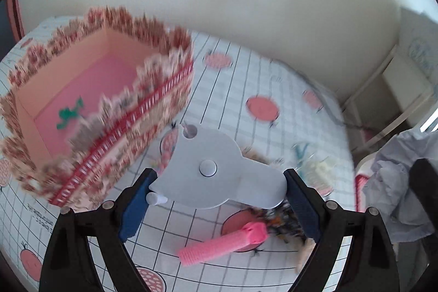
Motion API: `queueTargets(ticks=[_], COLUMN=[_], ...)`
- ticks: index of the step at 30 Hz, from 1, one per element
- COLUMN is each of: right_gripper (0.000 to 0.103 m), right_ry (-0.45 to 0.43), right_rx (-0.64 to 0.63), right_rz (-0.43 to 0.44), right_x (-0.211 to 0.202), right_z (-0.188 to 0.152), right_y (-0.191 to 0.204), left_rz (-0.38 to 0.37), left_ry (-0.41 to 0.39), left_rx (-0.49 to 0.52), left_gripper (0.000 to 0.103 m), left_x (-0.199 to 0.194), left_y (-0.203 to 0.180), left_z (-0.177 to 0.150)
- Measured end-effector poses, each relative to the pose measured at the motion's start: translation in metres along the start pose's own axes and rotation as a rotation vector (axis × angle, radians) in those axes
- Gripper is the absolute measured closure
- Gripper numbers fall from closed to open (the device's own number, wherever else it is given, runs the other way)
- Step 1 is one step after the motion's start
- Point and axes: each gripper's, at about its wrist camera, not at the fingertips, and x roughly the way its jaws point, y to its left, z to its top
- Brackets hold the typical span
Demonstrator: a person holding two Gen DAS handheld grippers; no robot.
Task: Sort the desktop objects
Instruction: 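Lift the white clip with the left tool while the right tool lifts the crumpled paper, then drop crumpled paper into pink box with right tool while left drops white clip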
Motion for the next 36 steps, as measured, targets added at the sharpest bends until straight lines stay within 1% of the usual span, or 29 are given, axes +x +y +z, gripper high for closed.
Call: queueTargets(ticks=[3, 7, 12, 15, 20, 24, 31, 36], right_gripper=[0.037, 0.037, 0.037, 0.037, 0.037, 0.037, 0.037, 0.037], right_ry=[-0.031, -0.048, -0.054, -0.069, -0.094, -0.08, -0.044, -0.046], right_rx=[0.007, 0.013, 0.023, 0.03, 0.047, 0.026, -0.058, -0.148], right_rz=[0.005, 0.006, 0.009, 0.031, 0.093, 0.137, 0.219, 0.274], right_x=[-0.008, -0.01, -0.007, -0.006, 0.001, 0.014, 0.036, 0.043], right_z=[0.004, 0.007, 0.008, 0.007, 0.005, -0.001, -0.02, -0.036], right_y=[0.0, -0.001, 0.002, 0.007, 0.027, 0.053, 0.115, 0.156], left_rz=[-0.031, -0.059, -0.091, -0.094, -0.084, -0.069, -0.049, -0.042], left_ry=[-0.052, -0.112, -0.161, -0.185, -0.22, -0.237, -0.266, -0.287], left_rx=[-0.006, -0.013, -0.022, -0.031, -0.078, -0.135, -0.244, -0.318], left_gripper=[0.01, 0.01, 0.01, 0.01, 0.01, 0.01, 0.01, 0.01], left_x=[-0.02, -0.043, -0.06, -0.069, -0.086, -0.096, -0.103, -0.11], left_y=[-0.002, -0.001, 0.006, 0.016, 0.048, 0.085, 0.146, 0.184], left_z=[0.009, 0.016, 0.026, 0.03, 0.04, 0.048, 0.058, 0.059])
